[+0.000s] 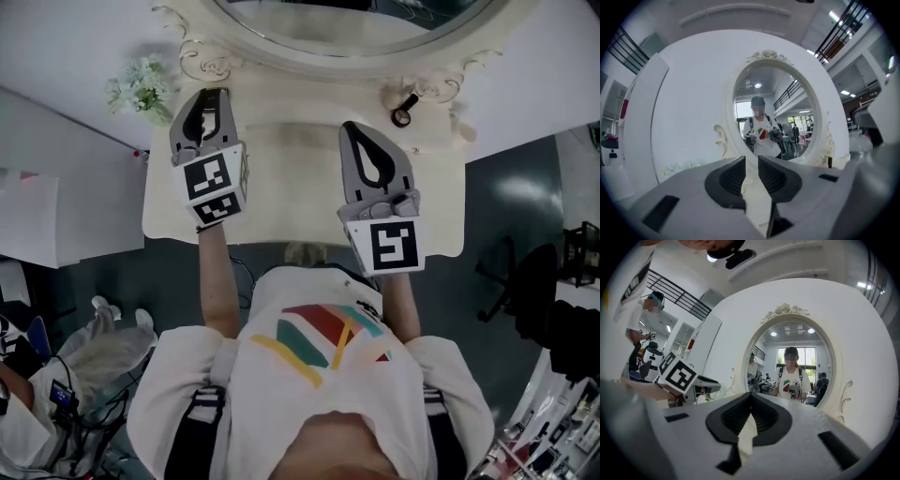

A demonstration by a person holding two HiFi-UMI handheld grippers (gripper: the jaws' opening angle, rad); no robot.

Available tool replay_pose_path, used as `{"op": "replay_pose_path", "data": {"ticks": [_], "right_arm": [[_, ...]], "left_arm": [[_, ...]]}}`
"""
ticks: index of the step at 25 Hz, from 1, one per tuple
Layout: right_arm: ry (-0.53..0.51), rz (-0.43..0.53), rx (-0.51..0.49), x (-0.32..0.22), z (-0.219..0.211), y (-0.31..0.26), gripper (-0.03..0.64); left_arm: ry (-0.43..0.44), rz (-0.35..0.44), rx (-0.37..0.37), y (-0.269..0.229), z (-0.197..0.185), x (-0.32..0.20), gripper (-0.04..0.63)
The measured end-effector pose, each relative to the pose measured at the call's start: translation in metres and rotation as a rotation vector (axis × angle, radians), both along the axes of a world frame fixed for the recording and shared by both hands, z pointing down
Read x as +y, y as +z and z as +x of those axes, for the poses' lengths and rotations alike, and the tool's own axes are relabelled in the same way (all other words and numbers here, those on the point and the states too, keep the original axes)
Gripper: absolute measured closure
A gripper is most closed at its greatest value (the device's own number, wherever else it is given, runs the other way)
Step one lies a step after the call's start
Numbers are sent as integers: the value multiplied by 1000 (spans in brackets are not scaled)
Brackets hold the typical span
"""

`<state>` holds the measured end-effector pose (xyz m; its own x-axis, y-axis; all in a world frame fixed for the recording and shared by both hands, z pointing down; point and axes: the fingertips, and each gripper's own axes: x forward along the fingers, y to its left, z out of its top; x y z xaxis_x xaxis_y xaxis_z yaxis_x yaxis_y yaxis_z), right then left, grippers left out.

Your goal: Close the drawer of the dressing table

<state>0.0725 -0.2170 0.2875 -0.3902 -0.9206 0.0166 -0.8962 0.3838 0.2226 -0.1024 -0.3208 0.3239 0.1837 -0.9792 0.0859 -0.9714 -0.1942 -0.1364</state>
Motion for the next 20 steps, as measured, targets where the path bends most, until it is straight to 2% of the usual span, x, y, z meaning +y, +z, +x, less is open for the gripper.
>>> {"op": "replay_pose_path", "data": {"ticks": [6,10,16,20], "right_arm": [[27,48,-22,6,14,-19,617],[43,71,-48,9,23,-28,617],[63,91,-68,16,35,-34,617],[68,82,-82,19,41,-30,617]], "left_arm": [[96,125,42,-67,49,33,537],[143,191,30,-92,75,52,546],[204,231,36,-107,111,83,569],[228,216,53,-102,127,90,580]]}}
